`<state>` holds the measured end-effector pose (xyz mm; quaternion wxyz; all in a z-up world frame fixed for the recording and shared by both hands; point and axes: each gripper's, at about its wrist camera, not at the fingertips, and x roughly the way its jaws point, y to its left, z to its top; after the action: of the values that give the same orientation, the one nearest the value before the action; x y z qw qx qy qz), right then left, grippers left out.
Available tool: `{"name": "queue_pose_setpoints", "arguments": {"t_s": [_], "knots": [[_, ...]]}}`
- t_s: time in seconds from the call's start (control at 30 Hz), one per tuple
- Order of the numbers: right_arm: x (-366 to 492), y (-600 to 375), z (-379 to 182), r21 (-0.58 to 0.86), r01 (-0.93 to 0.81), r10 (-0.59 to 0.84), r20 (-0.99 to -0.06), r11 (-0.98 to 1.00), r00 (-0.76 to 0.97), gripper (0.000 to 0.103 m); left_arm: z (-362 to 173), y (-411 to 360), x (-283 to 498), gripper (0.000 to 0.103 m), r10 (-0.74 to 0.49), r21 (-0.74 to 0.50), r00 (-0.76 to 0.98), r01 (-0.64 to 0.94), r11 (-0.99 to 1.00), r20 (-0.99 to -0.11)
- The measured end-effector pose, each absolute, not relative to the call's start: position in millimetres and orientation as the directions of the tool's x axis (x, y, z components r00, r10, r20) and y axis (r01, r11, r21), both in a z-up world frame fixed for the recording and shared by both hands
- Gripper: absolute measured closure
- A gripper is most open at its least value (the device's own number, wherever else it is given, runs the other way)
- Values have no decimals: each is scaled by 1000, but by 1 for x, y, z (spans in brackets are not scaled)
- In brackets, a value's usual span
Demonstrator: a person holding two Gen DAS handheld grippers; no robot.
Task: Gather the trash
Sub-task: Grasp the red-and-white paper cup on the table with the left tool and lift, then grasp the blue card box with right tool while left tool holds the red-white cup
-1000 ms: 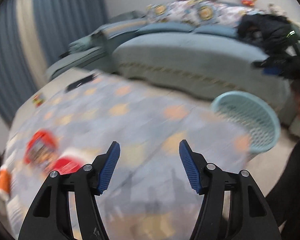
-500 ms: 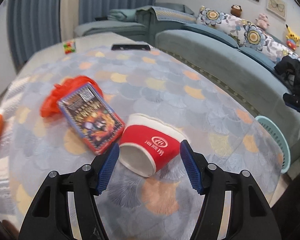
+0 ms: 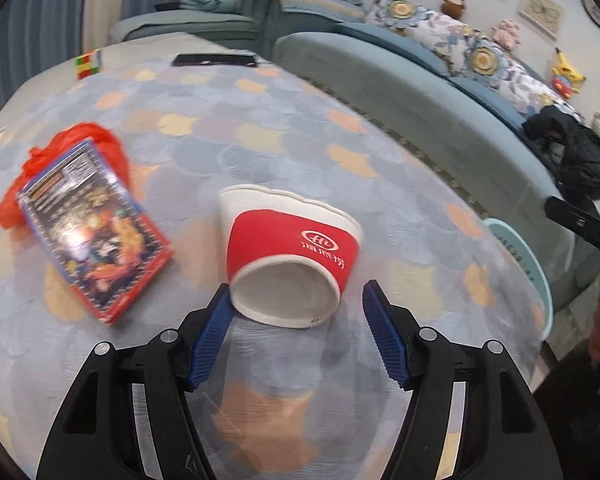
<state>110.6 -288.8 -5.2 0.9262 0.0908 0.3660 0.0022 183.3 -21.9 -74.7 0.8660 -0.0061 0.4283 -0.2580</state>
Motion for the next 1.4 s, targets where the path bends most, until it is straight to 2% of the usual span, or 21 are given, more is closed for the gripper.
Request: {"name": "queue_pose_setpoints", "arguments": {"t_s": [0.1, 0.4, 0.7, 0.93, 1.17, 1.33, 1.4], "knots": [[113, -283, -6, 162, 53, 73, -681, 985, 728, 47, -72, -30, 178, 53, -478, -233, 488, 479, 846, -730], [113, -272, -9, 147, 37, 75, -687, 988, 723, 47, -66, -49, 154, 53, -486, -179, 518, 533, 827, -703], [118, -264, -5, 197, 31, 115, -685, 980, 720, 47, -22, -24, 128, 54, -486, -187, 640, 478, 858, -595], [135, -211, -9, 173, -62, 166, -691, 983, 703, 47, 15, 36, 96, 54, -342, -106, 780, 338, 935, -524], [158, -116, -20, 114, -252, 260, -682, 961, 684, 47, 38, 121, 83, 54, -201, -176, 852, 130, 976, -483], [177, -52, -23, 97, -370, 331, -689, 924, 645, 47, 47, 147, 73, 54, -148, -179, 869, 69, 981, -472], [185, -24, -21, 41, -422, 335, -681, 906, 652, 47, 52, 152, 68, 54, -134, -166, 876, 63, 984, -464]]}}
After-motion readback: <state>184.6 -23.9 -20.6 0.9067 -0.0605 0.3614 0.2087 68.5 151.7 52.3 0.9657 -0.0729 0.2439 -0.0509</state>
